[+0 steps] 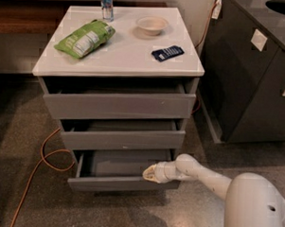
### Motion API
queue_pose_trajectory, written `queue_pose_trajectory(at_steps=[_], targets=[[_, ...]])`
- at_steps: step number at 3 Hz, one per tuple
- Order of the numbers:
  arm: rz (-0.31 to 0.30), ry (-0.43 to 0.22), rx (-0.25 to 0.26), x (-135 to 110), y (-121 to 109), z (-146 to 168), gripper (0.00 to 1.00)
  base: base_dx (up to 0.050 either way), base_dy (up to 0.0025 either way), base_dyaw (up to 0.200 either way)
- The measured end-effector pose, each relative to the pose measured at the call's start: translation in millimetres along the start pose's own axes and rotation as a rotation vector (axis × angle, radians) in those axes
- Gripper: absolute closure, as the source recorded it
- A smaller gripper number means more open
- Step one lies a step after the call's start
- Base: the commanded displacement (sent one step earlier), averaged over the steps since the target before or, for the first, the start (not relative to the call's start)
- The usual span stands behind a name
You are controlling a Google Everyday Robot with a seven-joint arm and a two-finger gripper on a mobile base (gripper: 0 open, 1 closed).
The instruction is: Place redbull can into bottom drawer
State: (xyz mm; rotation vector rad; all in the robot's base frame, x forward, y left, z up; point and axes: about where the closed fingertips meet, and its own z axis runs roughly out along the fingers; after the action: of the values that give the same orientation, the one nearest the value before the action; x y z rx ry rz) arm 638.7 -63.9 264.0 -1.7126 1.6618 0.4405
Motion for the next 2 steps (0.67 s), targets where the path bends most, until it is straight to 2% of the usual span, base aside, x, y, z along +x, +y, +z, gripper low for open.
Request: queue_pose_trajectory(at_steps=[1, 2], targets=[[-0.018, -0.036, -0.021, -24, -2, -19, 0.44, 0.0, 0.0, 0.0], [-0.025, -0.041, -0.029, -27, -15, -18, 0.22, 0.0, 0.0, 0.0]])
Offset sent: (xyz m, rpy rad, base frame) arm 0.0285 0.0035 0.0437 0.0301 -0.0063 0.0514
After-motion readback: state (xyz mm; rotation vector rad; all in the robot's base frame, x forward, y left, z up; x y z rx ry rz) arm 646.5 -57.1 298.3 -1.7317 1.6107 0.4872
